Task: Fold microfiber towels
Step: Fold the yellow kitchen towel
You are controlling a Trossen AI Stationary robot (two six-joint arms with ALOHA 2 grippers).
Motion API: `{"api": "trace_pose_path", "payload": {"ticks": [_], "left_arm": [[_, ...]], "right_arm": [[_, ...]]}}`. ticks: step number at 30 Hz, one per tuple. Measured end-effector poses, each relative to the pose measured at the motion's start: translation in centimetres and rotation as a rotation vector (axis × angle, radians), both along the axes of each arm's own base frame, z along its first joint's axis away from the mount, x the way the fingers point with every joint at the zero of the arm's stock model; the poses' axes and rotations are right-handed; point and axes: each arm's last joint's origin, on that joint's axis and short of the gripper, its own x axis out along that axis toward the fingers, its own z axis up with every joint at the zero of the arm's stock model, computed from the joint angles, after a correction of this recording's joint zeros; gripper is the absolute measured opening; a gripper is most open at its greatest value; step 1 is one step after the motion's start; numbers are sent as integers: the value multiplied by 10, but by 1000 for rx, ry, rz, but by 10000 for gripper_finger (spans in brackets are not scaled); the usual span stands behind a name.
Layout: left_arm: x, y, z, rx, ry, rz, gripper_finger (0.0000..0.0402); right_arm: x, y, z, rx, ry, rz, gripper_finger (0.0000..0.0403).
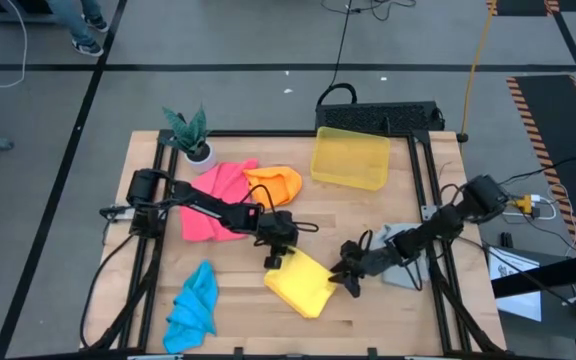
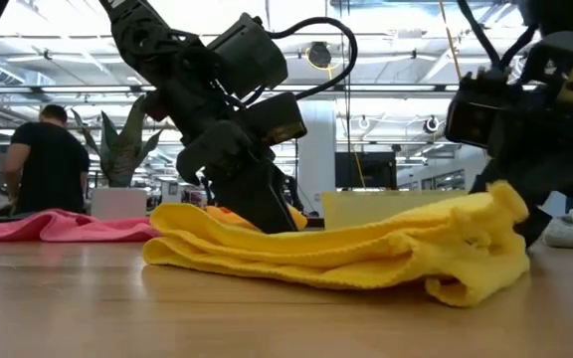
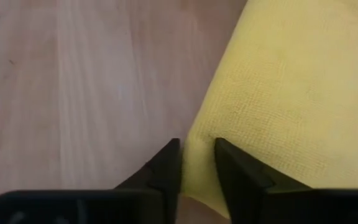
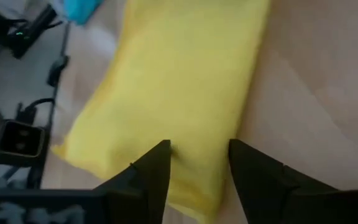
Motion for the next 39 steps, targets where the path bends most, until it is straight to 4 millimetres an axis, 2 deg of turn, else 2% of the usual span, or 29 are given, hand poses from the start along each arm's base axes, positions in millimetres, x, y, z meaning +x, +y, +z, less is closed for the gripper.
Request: {"api": "trace_pose_path", "payload": {"ticks": [3, 6, 8, 10, 13, 15, 18, 24, 31, 35, 39], "left_arm": [[-1, -1, -1, -3, 12, -12, 54], [-2, -1, -1, 7, 18, -34, 18], [-3, -2, 1, 11, 16, -38, 8], [-5, -4, 6, 33, 13, -31, 12], [-13, -11, 21, 76, 11, -35, 18], [-18, -17, 41, 107, -32, -46, 13], [-27, -28, 70, 148, -102, -42, 6], [-41, -55, 108, 199, -257, -52, 20], [-49, -80, 128, 277, -405, -55, 8], [-51, -88, 131, 301, -447, -65, 24], [-51, -89, 133, 311, -463, -74, 15]], "right_arm": [[1, 0, 0, 2, -11, 30, 122], [1, 0, 0, -16, -15, 54, 71], [1, 0, 1, -34, -20, 72, 29], [1, 0, 3, -44, -25, 85, 9], [4, 1, 13, -56, -59, 96, 8], [7, 3, 23, -82, -69, 118, 3], [6, 3, 33, -165, -11, 116, 2], [9, 7, 65, -350, 11, 93, 1], [8, 16, 97, -439, -107, 190, 0], [1, 14, 104, -456, -102, 208, 1], [-7, 9, 104, -455, -30, 201, 13]]}}
